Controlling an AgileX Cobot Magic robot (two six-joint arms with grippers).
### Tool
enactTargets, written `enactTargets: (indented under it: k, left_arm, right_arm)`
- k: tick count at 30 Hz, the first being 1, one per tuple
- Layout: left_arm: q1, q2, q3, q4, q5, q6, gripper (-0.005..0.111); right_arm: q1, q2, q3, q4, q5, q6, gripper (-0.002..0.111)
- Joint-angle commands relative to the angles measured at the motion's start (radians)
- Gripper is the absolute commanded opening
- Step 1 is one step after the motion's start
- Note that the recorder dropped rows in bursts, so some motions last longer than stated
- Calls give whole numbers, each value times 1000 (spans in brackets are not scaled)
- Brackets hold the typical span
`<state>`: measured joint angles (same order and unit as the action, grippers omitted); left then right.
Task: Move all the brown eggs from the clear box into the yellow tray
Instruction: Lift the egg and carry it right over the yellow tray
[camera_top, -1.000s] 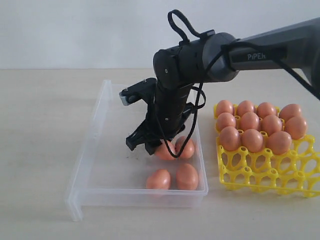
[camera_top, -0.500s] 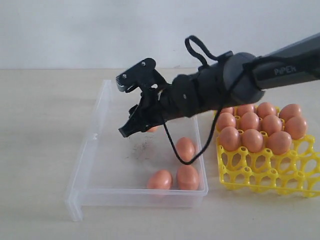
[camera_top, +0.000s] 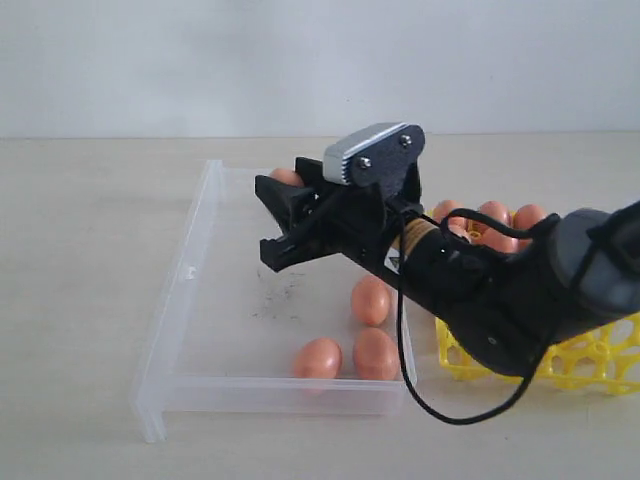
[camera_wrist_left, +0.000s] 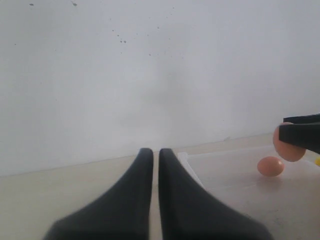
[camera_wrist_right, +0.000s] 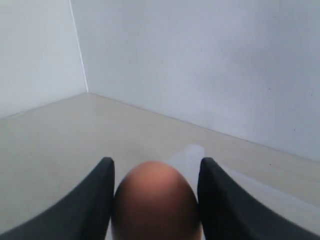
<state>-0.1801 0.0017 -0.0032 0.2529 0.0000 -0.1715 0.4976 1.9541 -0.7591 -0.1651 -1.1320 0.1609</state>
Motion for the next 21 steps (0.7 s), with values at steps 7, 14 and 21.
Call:
enactTargets:
  k: [7, 14, 21]
  left_arm:
    - [-4, -2, 3, -2, 0, 1, 4]
    - [-4, -2, 3, -2, 0, 1, 4]
    - [-4, -2, 3, -2, 0, 1, 4]
  right_arm:
    - [-101, -24, 197, -52, -89, -51, 0]
    - [-203, -134, 297, -89, -89, -29, 0]
    - [-375, -248, 456, -110, -89, 0, 0]
